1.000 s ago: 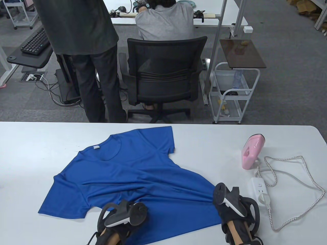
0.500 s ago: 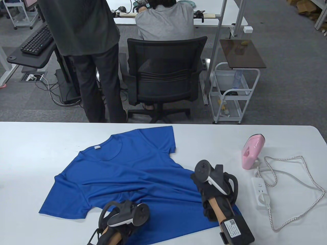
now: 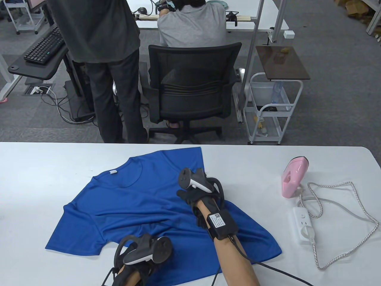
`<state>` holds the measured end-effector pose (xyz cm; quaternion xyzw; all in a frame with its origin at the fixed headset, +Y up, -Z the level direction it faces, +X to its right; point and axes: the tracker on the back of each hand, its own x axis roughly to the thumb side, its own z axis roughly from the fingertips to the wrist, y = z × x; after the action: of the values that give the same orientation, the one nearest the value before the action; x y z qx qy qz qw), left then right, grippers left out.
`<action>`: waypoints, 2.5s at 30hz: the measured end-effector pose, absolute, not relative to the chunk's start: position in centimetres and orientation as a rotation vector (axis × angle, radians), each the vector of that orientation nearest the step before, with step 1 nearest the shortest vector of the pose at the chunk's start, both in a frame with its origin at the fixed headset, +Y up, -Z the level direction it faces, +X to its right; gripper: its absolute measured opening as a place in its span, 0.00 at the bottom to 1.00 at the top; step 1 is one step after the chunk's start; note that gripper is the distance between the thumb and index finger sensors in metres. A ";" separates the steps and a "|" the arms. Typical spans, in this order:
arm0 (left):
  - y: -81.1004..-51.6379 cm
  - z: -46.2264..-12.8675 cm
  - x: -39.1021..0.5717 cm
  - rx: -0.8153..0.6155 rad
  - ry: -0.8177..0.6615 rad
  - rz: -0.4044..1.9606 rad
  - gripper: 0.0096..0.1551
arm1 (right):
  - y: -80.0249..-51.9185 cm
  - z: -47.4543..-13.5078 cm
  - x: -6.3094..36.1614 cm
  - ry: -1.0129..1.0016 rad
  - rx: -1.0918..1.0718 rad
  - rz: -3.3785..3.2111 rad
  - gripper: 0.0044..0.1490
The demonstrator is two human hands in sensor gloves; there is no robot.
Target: Iron t-shirt with electric iron on table
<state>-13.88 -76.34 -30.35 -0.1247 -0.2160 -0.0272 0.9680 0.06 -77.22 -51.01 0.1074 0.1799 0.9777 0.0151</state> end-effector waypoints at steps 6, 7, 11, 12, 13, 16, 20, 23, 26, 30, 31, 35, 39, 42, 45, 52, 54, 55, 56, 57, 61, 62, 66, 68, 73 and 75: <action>-76.3 -30.5 -14.3 -0.264 -0.438 -0.018 0.31 | -78.3 -51.8 1.2 0.617 0.219 3.073 0.43; -76.3 -30.5 -14.3 -0.264 -0.437 -0.017 0.31 | -78.3 -51.8 1.8 0.622 0.205 3.093 0.44; -76.4 -30.4 -14.2 -0.256 -0.438 -0.034 0.31 | -78.4 -52.0 4.7 0.652 0.070 3.133 0.45; -76.4 -30.4 -14.1 -0.259 -0.437 -0.044 0.31 | -78.5 -52.0 5.8 0.665 0.015 3.121 0.45; -76.4 -30.4 -13.9 -0.261 -0.434 -0.046 0.32 | -78.6 -52.0 6.5 0.680 -0.021 3.105 0.46; -76.5 -30.6 -13.4 -0.266 -0.427 -0.044 0.32 | -78.5 -51.8 9.5 0.734 -0.170 3.080 0.46; -76.6 -30.7 -12.6 -0.248 -0.448 -0.082 0.32 | -78.3 -51.7 14.1 0.783 -0.384 3.043 0.47; -76.6 -30.7 -12.4 -0.244 -0.451 -0.082 0.32 | -78.4 -51.6 17.1 0.788 -0.525 3.003 0.48; -76.6 -30.8 -12.4 -0.242 -0.455 -0.083 0.32 | -78.5 -51.4 19.6 0.763 -0.634 2.980 0.48; -76.7 -30.7 -12.4 -0.241 -0.463 -0.080 0.32 | -78.5 -51.1 21.0 0.717 -0.658 2.957 0.48; -76.7 -30.7 -12.4 -0.240 -0.464 -0.084 0.32 | -78.3 -50.9 21.0 0.715 -0.635 2.975 0.48; -76.6 -30.5 -12.3 -0.242 -0.479 -0.078 0.32 | -76.8 -49.7 20.6 0.631 -0.455 2.955 0.45; -76.6 -30.0 -12.4 -0.243 -0.497 -0.068 0.31 | -74.3 -46.5 20.4 0.529 -0.226 2.962 0.42; -76.6 -30.0 -12.5 -0.239 -0.499 -0.068 0.31 | -73.2 -43.3 20.7 0.474 -0.102 3.033 0.40; -76.7 -30.1 -12.5 -0.238 -0.498 -0.065 0.31 | -73.0 -39.4 20.9 0.455 0.087 3.081 0.36; -76.7 -30.1 -12.5 -0.238 -0.501 -0.068 0.31 | -75.5 -33.7 21.5 0.532 0.246 3.133 0.33; -76.7 -30.1 -12.6 -0.241 -0.501 -0.067 0.31 | -75.6 -33.3 22.0 0.412 0.243 3.133 0.32; -76.7 -30.1 -12.6 -0.242 -0.502 -0.067 0.31 | -75.6 -33.0 22.4 0.446 0.218 3.127 0.32; -76.6 -30.1 -12.6 -0.243 -0.504 -0.066 0.31 | -75.5 -32.7 22.6 0.464 0.212 3.119 0.32; -76.6 -30.1 -12.6 -0.249 -0.508 -0.066 0.31 | -75.5 -32.4 22.8 0.482 0.200 3.113 0.33; -76.1 -29.8 -12.4 -0.269 -0.527 -0.053 0.30 | -75.4 -31.3 23.6 0.522 0.185 3.109 0.32; -76.0 -29.7 -12.3 -0.275 -0.535 -0.054 0.30 | -75.4 -30.9 23.8 0.537 0.184 3.111 0.32; -75.6 -29.0 -11.6 -0.314 -0.568 -0.058 0.30 | -75.3 -30.1 24.5 0.563 0.164 3.092 0.31; -75.4 -28.9 -11.3 -0.335 -0.587 -0.020 0.30 | -75.4 -30.1 25.0 0.552 0.147 3.063 0.31; -74.6 -29.7 -12.1 -0.384 -0.564 0.088 0.32 | -75.5 -30.1 25.2 0.540 0.135 3.030 0.31; -73.5 -30.7 -13.0 -0.278 -0.466 0.059 0.33 | -75.6 -30.0 25.1 0.531 0.143 3.046 0.31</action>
<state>-12.97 -73.52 -30.74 -0.1375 -0.2300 0.0290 0.9630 25.07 -75.58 -30.02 0.0461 0.1715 0.9838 0.0234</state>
